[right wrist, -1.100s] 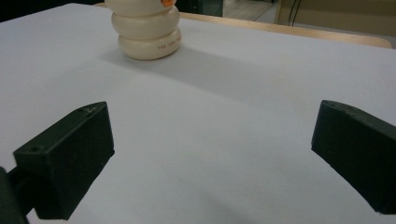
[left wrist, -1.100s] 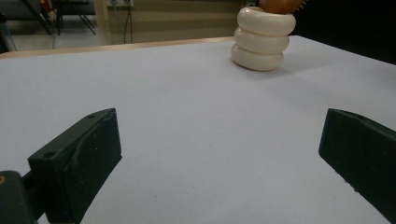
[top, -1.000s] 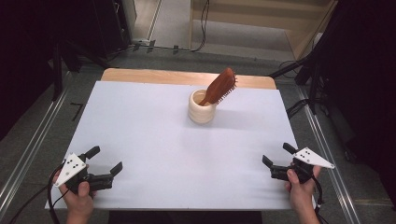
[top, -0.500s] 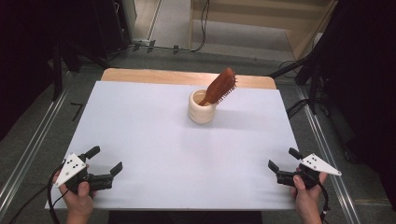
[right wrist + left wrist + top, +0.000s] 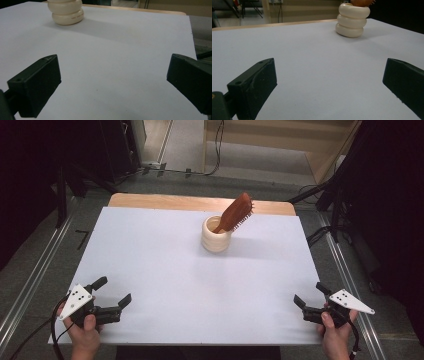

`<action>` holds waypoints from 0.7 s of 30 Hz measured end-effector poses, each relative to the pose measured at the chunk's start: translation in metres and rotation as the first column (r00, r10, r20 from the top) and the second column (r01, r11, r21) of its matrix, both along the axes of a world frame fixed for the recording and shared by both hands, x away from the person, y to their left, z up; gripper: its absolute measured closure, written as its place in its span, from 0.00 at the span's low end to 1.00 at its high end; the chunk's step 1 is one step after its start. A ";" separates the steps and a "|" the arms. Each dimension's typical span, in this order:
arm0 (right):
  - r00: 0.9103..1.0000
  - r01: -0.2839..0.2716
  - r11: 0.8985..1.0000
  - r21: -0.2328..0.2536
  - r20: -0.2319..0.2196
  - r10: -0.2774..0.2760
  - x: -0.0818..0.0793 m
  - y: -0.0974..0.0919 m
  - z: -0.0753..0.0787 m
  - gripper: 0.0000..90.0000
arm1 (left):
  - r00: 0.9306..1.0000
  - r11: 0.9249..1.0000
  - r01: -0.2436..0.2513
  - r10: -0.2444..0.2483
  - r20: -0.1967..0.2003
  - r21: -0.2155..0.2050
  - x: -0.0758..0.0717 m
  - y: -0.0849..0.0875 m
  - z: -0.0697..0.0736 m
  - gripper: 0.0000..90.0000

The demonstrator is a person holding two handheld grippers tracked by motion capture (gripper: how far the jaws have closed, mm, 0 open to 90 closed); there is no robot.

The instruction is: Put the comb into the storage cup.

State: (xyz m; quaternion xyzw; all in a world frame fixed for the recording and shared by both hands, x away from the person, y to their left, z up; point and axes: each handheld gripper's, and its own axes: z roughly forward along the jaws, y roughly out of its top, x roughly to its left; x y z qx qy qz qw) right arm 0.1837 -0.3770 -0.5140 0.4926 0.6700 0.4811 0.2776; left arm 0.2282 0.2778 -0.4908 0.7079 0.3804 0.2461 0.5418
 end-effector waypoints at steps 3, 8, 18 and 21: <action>1.000 -0.002 1.000 0.005 0.000 0.002 -0.001 -0.002 -0.001 0.00 | 1.000 1.000 -0.003 0.003 -0.001 -0.001 0.000 0.000 0.000 0.00; 1.000 0.003 1.000 0.009 0.000 -0.003 -0.004 -0.005 -0.002 0.00 | 1.000 1.000 -0.004 0.004 -0.001 -0.005 0.000 0.000 0.000 0.00; 1.000 -0.004 0.999 0.053 0.003 0.004 -0.006 -0.008 -0.008 0.00 | 1.000 1.000 -0.003 0.003 -0.007 -0.006 0.001 0.000 0.000 0.00; 1.000 -0.001 0.999 0.032 0.006 0.001 -0.005 -0.005 -0.008 0.00 | 1.000 1.000 -0.001 0.001 -0.008 -0.004 0.001 0.000 0.000 0.00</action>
